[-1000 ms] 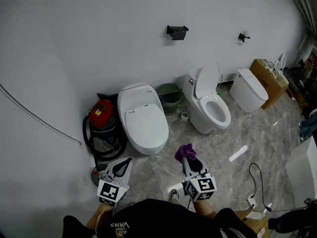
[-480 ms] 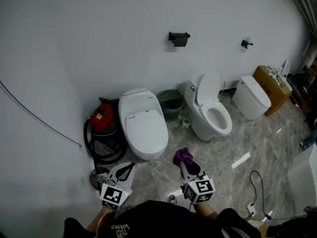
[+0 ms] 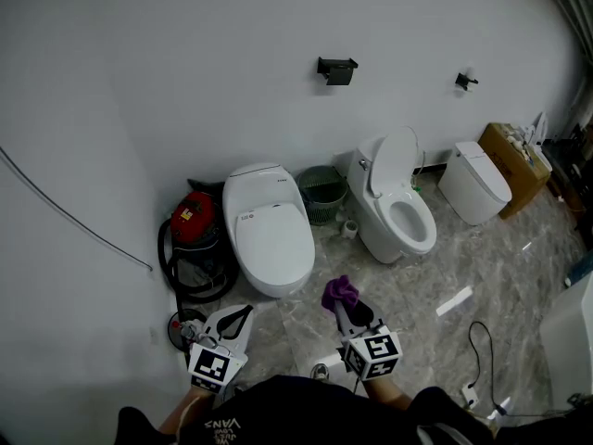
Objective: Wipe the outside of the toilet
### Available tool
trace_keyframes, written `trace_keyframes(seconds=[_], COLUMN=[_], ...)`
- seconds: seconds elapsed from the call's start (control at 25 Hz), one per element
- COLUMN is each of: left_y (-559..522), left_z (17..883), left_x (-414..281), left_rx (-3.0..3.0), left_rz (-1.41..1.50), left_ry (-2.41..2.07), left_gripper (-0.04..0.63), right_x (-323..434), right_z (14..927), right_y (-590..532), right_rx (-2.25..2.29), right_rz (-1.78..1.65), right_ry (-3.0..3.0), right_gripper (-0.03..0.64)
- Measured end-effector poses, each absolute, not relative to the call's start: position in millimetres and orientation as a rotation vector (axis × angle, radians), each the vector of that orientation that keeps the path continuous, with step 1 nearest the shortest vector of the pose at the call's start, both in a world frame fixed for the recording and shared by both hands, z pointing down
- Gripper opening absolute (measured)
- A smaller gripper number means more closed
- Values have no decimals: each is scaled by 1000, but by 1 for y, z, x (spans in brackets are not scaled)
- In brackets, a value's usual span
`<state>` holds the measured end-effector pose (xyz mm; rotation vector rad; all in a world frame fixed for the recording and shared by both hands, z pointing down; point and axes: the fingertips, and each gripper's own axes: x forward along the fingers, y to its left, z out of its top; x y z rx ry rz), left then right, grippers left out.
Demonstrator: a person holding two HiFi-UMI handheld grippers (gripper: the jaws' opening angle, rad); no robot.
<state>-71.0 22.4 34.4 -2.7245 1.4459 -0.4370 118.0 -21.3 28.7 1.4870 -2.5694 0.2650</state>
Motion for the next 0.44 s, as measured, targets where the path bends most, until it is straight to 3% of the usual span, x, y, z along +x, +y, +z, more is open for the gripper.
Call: trace_keyframes(seconds=[0.44], left_y=[21], left_z=[40], left_x=[-75], left_rx=[-2715], left_rz=[-439], left_ry=[1485], left_gripper=[3], right_x=[106], right_z=[29], right_y=[-26], right_rx=[1471], right_rz=[263], right_ry=[-2612], right_gripper=[74])
